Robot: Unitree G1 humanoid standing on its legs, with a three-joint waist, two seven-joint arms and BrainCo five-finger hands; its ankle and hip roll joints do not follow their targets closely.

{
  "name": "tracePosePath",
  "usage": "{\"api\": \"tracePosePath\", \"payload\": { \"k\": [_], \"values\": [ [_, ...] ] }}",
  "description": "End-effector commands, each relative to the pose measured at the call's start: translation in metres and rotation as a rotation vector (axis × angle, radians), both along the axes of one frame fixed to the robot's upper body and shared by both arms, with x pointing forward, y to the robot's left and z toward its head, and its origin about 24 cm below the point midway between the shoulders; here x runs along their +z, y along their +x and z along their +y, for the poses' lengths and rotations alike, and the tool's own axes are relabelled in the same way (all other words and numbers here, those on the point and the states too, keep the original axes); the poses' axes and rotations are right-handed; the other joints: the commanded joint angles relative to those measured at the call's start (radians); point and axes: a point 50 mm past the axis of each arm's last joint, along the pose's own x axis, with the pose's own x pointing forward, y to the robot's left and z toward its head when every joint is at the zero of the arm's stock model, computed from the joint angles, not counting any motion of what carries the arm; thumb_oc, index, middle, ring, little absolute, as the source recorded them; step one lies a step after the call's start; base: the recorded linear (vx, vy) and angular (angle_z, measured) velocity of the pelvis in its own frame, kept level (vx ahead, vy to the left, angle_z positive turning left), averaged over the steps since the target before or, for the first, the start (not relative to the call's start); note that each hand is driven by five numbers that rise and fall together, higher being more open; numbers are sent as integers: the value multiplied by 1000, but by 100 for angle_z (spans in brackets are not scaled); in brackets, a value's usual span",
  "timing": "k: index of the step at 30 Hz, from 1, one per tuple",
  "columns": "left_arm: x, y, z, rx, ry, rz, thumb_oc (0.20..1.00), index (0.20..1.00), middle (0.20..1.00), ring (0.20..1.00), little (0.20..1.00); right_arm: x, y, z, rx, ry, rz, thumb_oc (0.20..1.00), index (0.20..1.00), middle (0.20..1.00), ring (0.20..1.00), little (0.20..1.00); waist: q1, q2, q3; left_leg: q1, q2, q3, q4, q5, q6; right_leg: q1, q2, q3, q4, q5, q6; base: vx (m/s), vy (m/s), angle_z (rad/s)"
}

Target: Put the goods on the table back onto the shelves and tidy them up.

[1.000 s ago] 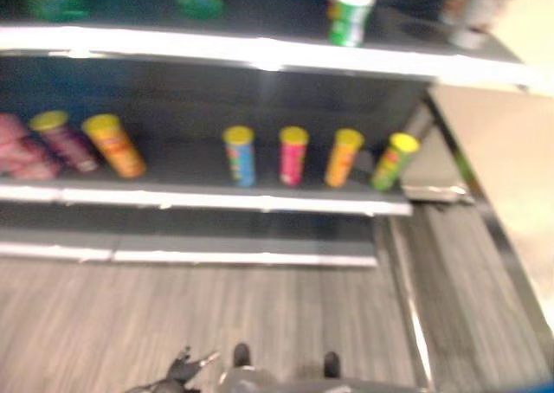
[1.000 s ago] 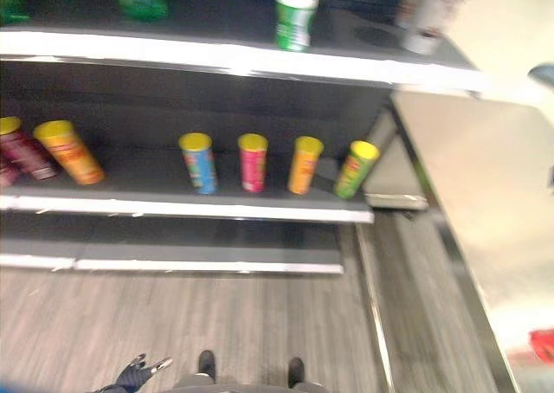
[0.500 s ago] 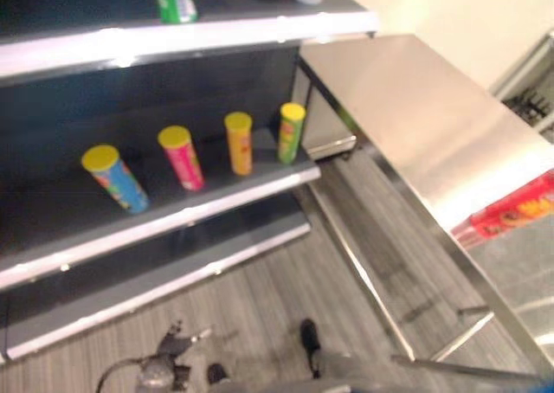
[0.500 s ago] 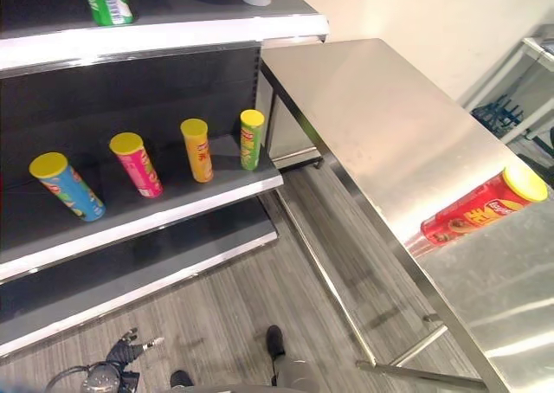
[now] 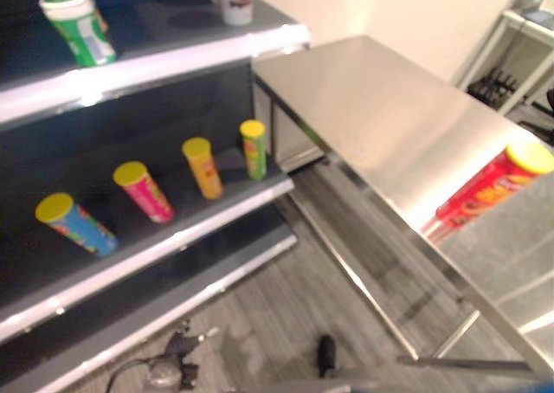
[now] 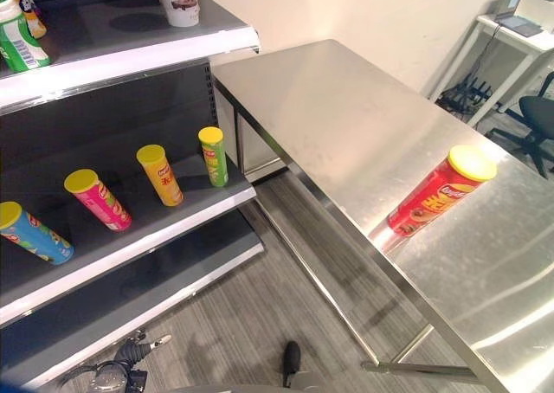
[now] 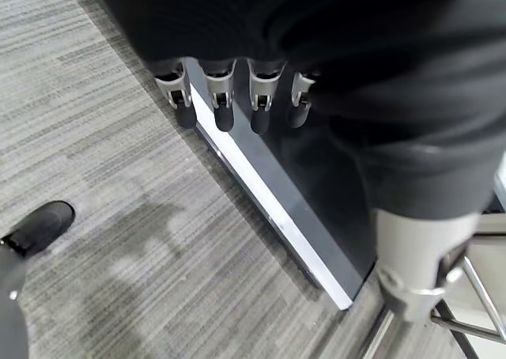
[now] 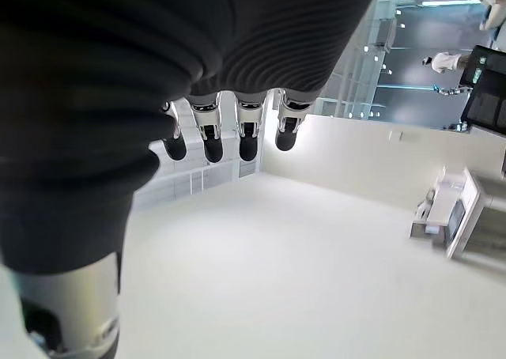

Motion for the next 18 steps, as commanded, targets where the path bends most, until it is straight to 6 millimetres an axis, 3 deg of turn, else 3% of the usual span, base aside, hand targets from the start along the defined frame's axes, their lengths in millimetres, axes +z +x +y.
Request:
{"api": "tracePosePath", "payload": {
  "k": [1, 2, 3, 5, 7, 9, 13, 18],
  "values": [
    [9, 21, -3, -83, 2, -72, 1000, 1000, 1000, 1000, 1000, 30, 4, 10, 123, -45, -71, 1000, 1000, 1000, 1000, 1000, 22, -35, 29, -113, -41, -211, 70, -65, -21, 58, 0, 10, 69, -195, 87, 77, 9, -31],
    [9, 22, -6, -96, -9, -73, 1000, 1000, 1000, 1000, 1000, 29, 9, 14, 154, -56, -44, 1000, 1000, 1000, 1000, 1000, 36, -35, 28, -119, -83, -280, 20, -106, -19, 70, 0, 26, 65, -201, 91, 153, 42, -8],
    [9, 24, -7, -108, -16, -75, 1000, 1000, 1000, 1000, 1000, 28, 17, 18, 187, -67, -10, 1000, 1000, 1000, 1000, 1000, 57, -34, 27, -126, -137, -371, -42, -109, -14, 80, 6, 52, 59, -202, 90, 159, 81, -34],
    [4, 19, -14, -128, -39, -53, 1000, 1000, 1000, 1000, 1000, 16, 32, 26, 240, -63, 69, 1000, 1000, 1000, 1000, 1000, 81, -15, 20, -109, -183, -485, -117, -113, 7, 93, 23, 101, 50, -204, 91, 160, 98, -73],
    [4, 20, -16, -132, -38, -54, 1000, 1000, 1000, 1000, 1000, 10, 39, 28, 256, -63, 116, 1000, 1000, 1000, 1000, 1000, 81, -11, 17, -105, -185, -478, -129, -102, 7, 105, 21, 111, 41, -202, 94, 98, 99, -67],
    [2, 17, -14, -128, -37, -39, 1000, 1000, 1000, 1000, 1000, -4, 48, 37, 292, -92, 211, 1000, 1000, 1000, 1000, 1000, 74, 7, 0, -82, -192, -416, -187, -84, 9, 99, 12, 122, 25, -189, 106, 60, 165, -33],
    [-1, 11, -14, -110, -35, -18, 1000, 1000, 1000, 1000, 1000, -9, 68, 60, 345, -220, 306, 1000, 1000, 1000, 1000, 1000, 83, 19, -7, -57, -205, -355, -228, -71, 14, 83, -4, 154, 5, -170, 123, 31, 136, -55],
    [-5, 2, -16, -92, -37, 6, 1000, 1000, 1000, 1000, 1000, -8, 73, 66, 337, -287, 334, 1000, 1000, 1000, 1000, 1000, 93, 17, -11, -45, -207, -335, -239, -73, 18, 82, -16, 154, -2, -162, 131, 28, 49, -25]
  ]
}}
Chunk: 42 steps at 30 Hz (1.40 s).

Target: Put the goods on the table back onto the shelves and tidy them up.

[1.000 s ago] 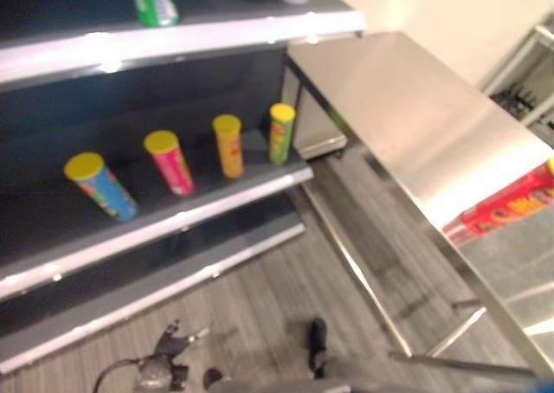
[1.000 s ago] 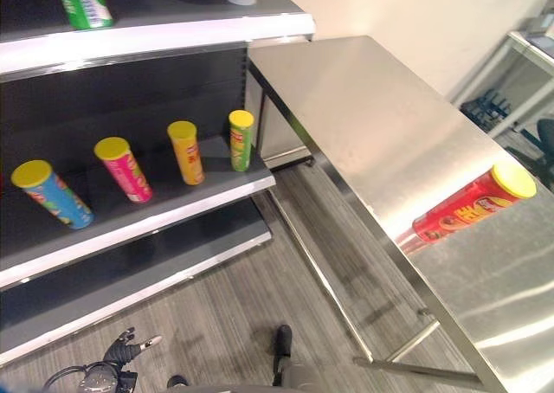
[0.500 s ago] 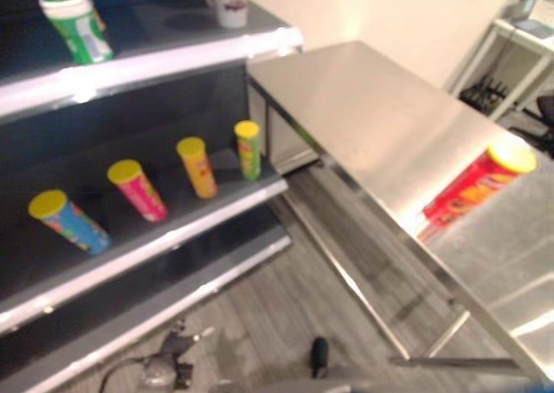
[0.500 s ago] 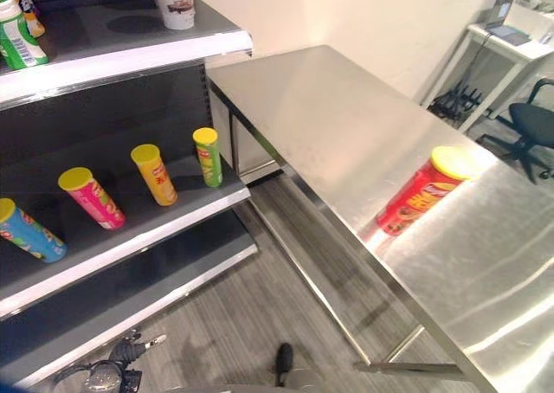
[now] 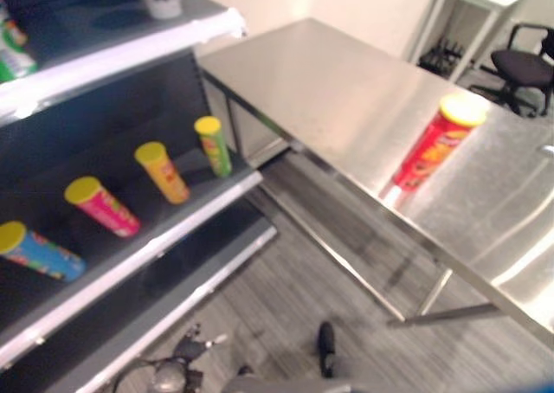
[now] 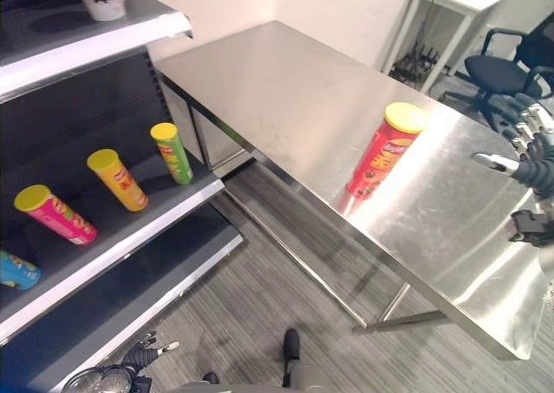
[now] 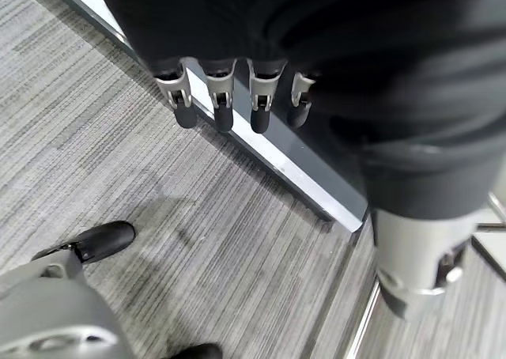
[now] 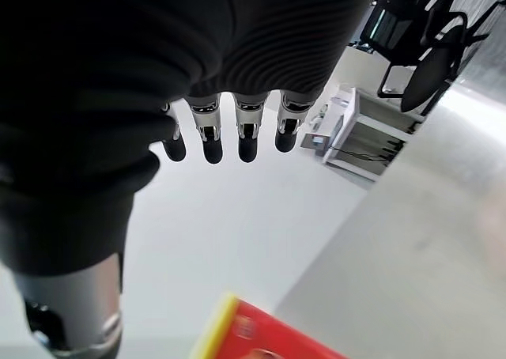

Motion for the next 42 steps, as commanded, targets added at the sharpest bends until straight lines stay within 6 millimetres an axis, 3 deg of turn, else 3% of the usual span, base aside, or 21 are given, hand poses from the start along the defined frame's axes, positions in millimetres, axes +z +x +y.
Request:
{"api": "tracePosePath", "payload": {
  "k": [1, 18, 33, 42],
  "values": [
    [2, 6, 9, -9, 35, -7, 1000, 1000, 1000, 1000, 1000, 40, 5, 6, 13, -145, -96, 1000, 1000, 1000, 1000, 1000, 38, -24, -28, -58, 20, -20, 17, 0, -63, 117, -45, -14, 95, -272, 140, 35, 25, 0],
    [-7, -14, 3, -14, 22, 75, 1000, 1000, 1000, 1000, 1000, 34, 14, 8, 57, -127, -18, 1000, 1000, 1000, 1000, 1000, 73, -41, -26, -53, 31, -58, -10, 21, -72, 145, -46, -82, 77, -279, 135, 16, -6, 10],
    [-7, -12, 0, -39, 28, 76, 1000, 1000, 1000, 1000, 1000, 24, 30, 7, -1, -208, 47, 1000, 1000, 1000, 1000, 1000, 99, -40, -14, -62, 32, -93, -13, 30, -72, 162, -47, -119, 68, -285, 133, 1, -11, 10],
    [-8, -13, -2, -41, 27, 82, 1000, 1000, 1000, 1000, 1000, 20, 29, 2, -44, -254, 72, 1000, 1000, 1000, 1000, 1000, 107, -40, -10, -67, 30, -107, -12, 30, -72, 164, -52, -133, 70, -288, 133, 0, -1, 7]
  ]
}}
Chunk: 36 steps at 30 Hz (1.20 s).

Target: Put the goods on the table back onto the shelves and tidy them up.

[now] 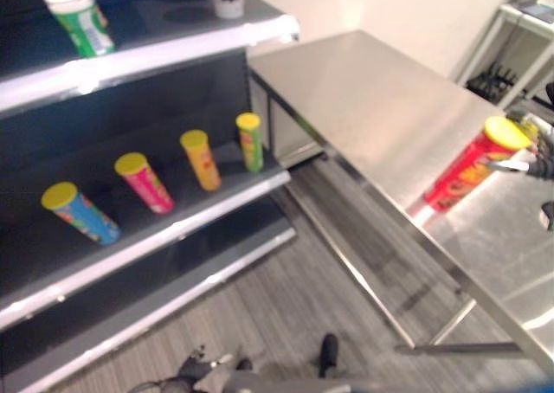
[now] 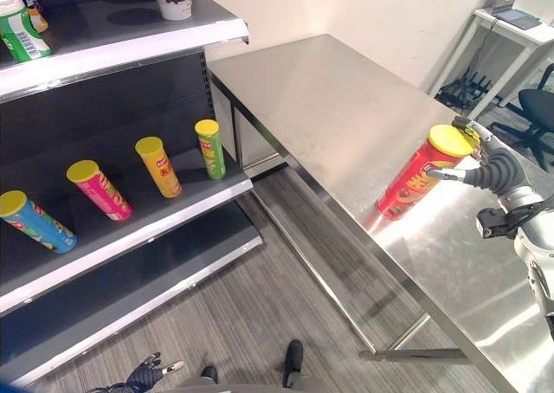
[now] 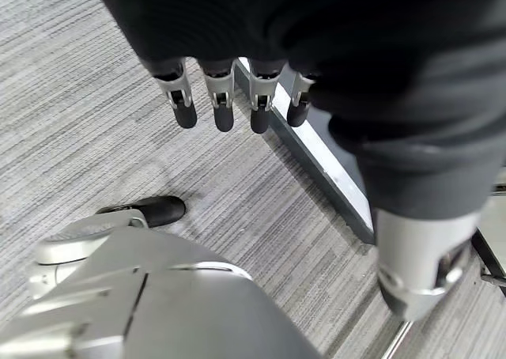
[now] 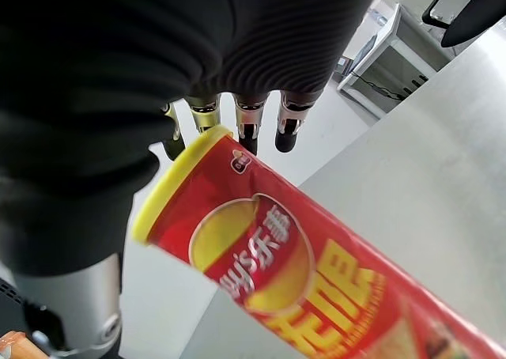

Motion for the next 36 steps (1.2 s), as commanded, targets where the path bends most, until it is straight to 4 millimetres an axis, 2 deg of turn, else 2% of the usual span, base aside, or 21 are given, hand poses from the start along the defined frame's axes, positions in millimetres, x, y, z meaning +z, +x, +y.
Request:
{"api": "tracePosePath", "payload": {
  "k": [1, 14, 26, 34, 36],
  "values": [
    [5, 19, 5, -72, 45, -28, 1000, 1000, 1000, 1000, 1000, 41, 4, -5, -28, -89, -126, 1000, 1000, 1000, 1000, 1000, 40, -23, 11, -17, 16, 16, -13, 9, -49, 137, -31, -4, 72, -263, 115, 0, 0, 0],
    [7, 25, 6, -75, 61, -41, 1000, 1000, 1000, 1000, 1000, 44, 4, -12, -117, -126, -179, 1000, 1000, 1000, 1000, 1000, 47, -21, 13, -19, 13, 5, -13, 6, -45, 141, -33, -12, 71, -264, 114, 0, 0, 0],
    [6, 26, 5, -78, 62, -40, 1000, 1000, 1000, 1000, 1000, 37, 14, -10, -127, -14, -199, 1000, 1000, 1000, 1000, 1000, 62, -20, 14, -20, 8, -4, -12, 3, -41, 146, -35, -22, 68, -267, 114, 2, -1, 3],
    [7, 27, 5, -87, 62, -40, 1000, 1000, 1000, 1000, 1000, 33, 21, -11, -127, -23, -143, 1000, 1000, 1000, 1000, 1000, 70, -22, 16, -21, 6, -9, -10, 4, -43, 150, -35, -30, 70, -268, 113, 0, 0, 0],
    [7, 29, 5, -93, 62, -43, 1000, 1000, 1000, 1000, 1000, 30, 22, -12, -119, -35, -107, 752, 752, 752, 752, 752, 70, -24, 18, -23, 6, -10, -10, 5, -44, 148, -35, -31, 70, -267, 114, 0, 0, 0]
  ]
}}
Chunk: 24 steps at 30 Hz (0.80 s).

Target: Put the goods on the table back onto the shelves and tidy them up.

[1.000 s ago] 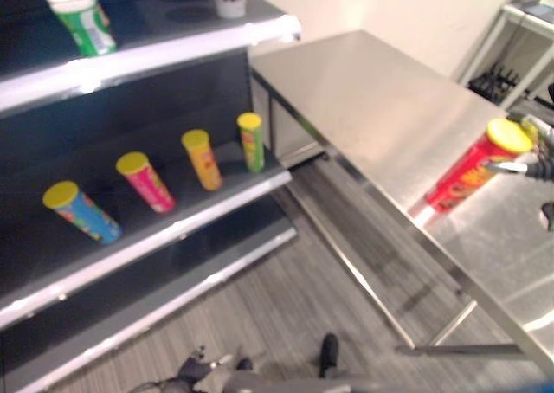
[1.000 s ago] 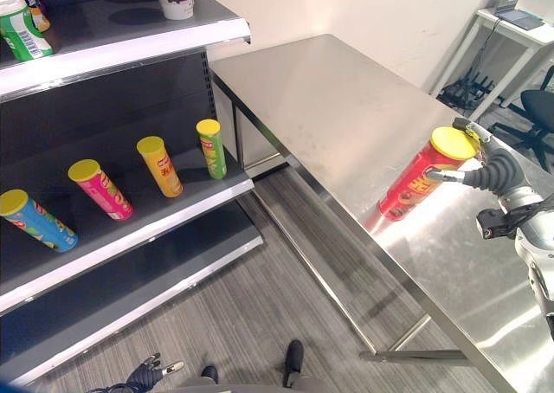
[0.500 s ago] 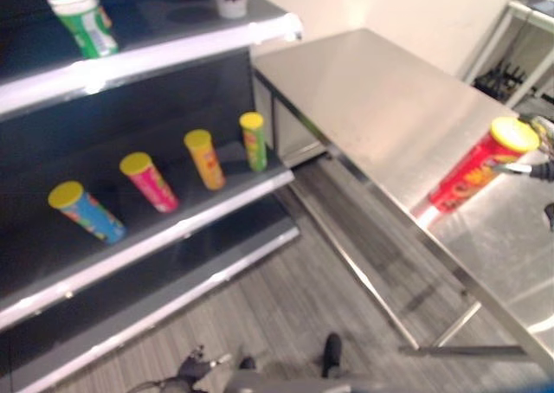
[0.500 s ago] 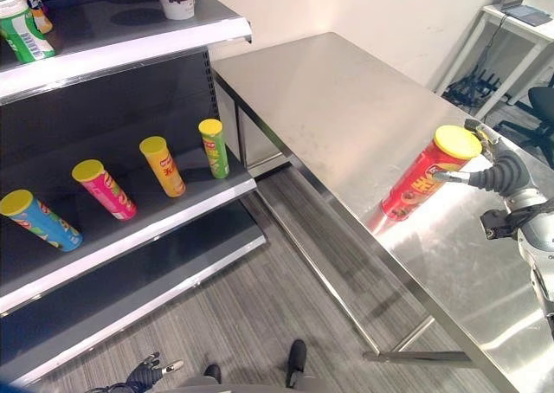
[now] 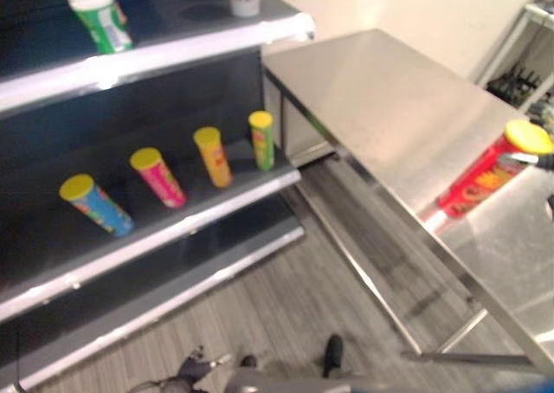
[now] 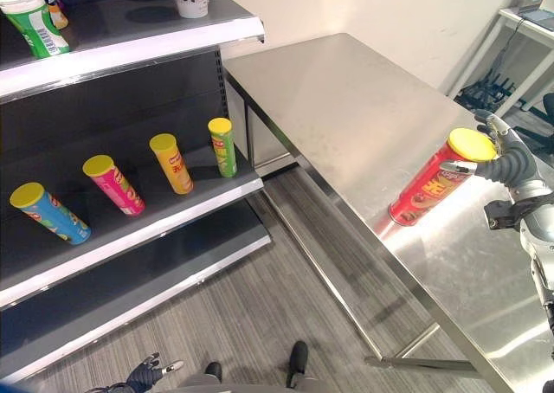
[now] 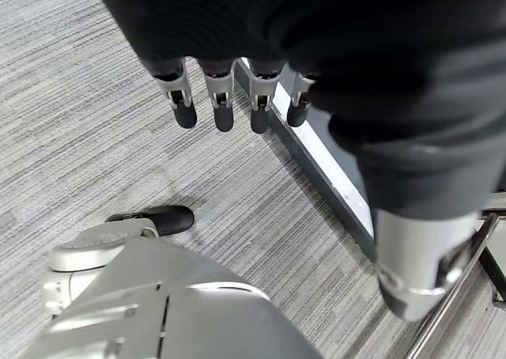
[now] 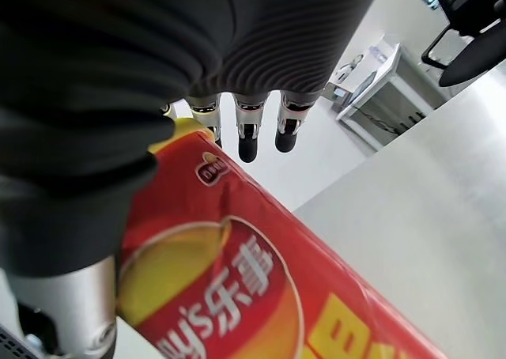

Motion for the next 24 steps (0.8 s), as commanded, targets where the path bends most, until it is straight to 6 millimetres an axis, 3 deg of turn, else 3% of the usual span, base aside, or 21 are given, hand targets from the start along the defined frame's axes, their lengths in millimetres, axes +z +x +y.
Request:
{"api": "tracePosePath", "payload": {
  "k": [1, 2, 3, 9, 15, 18, 19, 23, 24],
  "values": [
    [7, 27, 4, -101, 46, -45, 1000, 1000, 1000, 1000, 1000, 28, 10, 4, 19, 0, -81, 705, 705, 705, 705, 705, 39, -38, 10, -19, 4, 12, -5, 1, -42, 143, -34, -6, 71, -260, 117, 0, 0, 0],
    [8, 28, 5, -105, 48, -47, 1000, 1000, 1000, 1000, 1000, 26, 11, 4, 34, -19, -31, 310, 310, 310, 310, 310, 39, -41, 11, -20, 4, 11, -5, 1, -44, 141, -34, -7, 71, -259, 118, 0, 0, 0],
    [8, 28, 5, -107, 47, -47, 1000, 1000, 1000, 1000, 1000, 27, 10, 3, 41, -26, -16, 200, 200, 200, 200, 200, 38, -42, 12, -20, 4, 11, -5, 2, -46, 140, -35, -6, 71, -259, 118, 0, 0, 0],
    [8, 26, 7, -115, 38, -44, 1000, 1000, 1000, 1000, 1000, 30, 8, 4, 88, -26, 40, 200, 200, 200, 200, 200, 35, -48, 14, -21, 7, 13, -6, 4, -50, 137, -36, -7, 73, -259, 120, 0, 0, 0],
    [8, 26, 8, -83, 33, -54, 1000, 1000, 1000, 1000, 1000, 35, 11, 16, 132, 10, -33, 200, 200, 200, 200, 200, 35, -49, 15, -24, 4, 13, -6, 2, -46, 125, -41, 5, 77, -251, 127, -2, 0, -1],
    [13, 33, 13, -34, 47, -99, 1000, 1000, 1000, 1000, 1000, 59, 5, 45, 233, 56, -270, 200, 200, 200, 200, 200, 40, -30, 23, -32, -4, 3, 4, -2, -33, 97, -54, 29, 118, -254, 130, -56, -16, -4],
    [13, 33, 13, -35, 49, -99, 1000, 1000, 1000, 1000, 1000, 59, 4, 44, 230, 57, -270, 200, 200, 200, 200, 200, 42, -31, 23, -33, -4, 3, 4, -2, -33, 96, -54, 29, 120, -255, 130, -77, -23, -2],
    [22, 52, 18, -28, 64, -173, 1000, 1000, 1000, 1000, 1000, 82, -21, 53, 253, 100, -528, 200, 200, 200, 200, 200, 51, -3, 47, -62, 1, -66, 33, -7, -22, 62, -19, 214, 228, -311, 114, -135, -106, 13],
    [23, 54, 19, -21, 67, -186, 1000, 1000, 1000, 1000, 1000, 82, -25, 53, 253, 116, -559, 200, 200, 200, 200, 200, 57, 0, 48, -69, 8, -83, 39, -3, -29, 67, -10, 224, 236, -322, 105, -126, -251, 65]
  ]
}}
